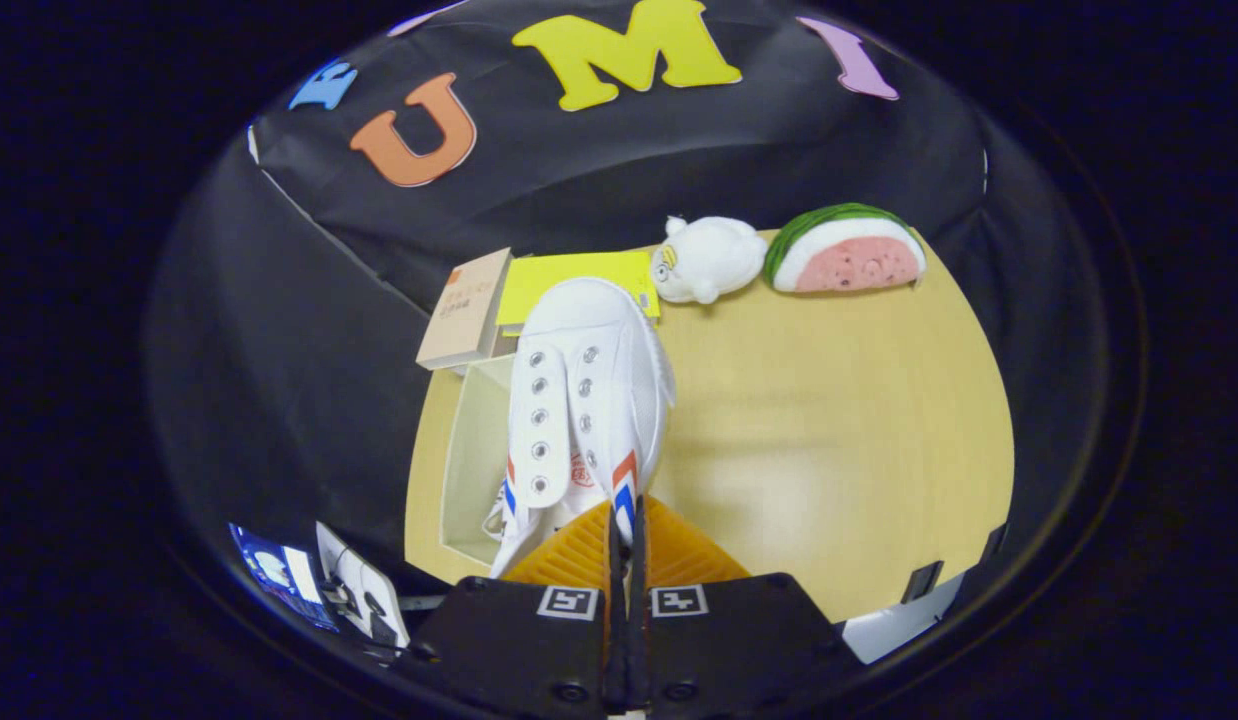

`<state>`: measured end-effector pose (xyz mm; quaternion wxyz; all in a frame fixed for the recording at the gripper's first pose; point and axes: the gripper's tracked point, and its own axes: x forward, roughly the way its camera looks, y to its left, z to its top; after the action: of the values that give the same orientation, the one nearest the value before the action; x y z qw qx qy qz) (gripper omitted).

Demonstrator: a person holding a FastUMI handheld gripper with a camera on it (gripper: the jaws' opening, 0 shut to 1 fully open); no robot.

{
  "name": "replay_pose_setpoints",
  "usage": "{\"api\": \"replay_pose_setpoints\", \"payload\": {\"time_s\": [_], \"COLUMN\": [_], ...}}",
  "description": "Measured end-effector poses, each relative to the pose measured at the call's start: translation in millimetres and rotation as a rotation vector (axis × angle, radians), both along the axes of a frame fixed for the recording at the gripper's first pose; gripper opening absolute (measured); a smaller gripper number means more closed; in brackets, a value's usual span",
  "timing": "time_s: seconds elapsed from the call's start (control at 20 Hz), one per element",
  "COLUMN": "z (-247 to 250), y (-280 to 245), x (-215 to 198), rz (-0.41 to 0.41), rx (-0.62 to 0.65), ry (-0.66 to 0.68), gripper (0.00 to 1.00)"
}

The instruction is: Open the storage box then place both shoes into the box .Put the left shoe in first, then the right shoe, with the right side of both shoes facing outward in a uniform manner.

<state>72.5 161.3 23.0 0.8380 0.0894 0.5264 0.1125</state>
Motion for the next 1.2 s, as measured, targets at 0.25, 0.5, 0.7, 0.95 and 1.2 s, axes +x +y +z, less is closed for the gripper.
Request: {"api": "replay_pose_setpoints", "payload": {"time_s": [0.25,0.5,0.7,0.95,1.2], "z": [-40.2,-81.7,-97.9,-126.7,-138.7], "y": [62.3,79.6,78.4,77.2,78.5], "x": [10.3,12.2,13.9,12.0,14.9], "rz": [-0.008,-0.045,-0.071,-0.118,-0.144], "rx": [-0.030,-0.101,-0.172,-0.187,-0.216], "ry": [0.028,0.031,-0.040,-0.018,-0.041], "gripper": [0.06,0.06,0.06,0.06,0.06]}}
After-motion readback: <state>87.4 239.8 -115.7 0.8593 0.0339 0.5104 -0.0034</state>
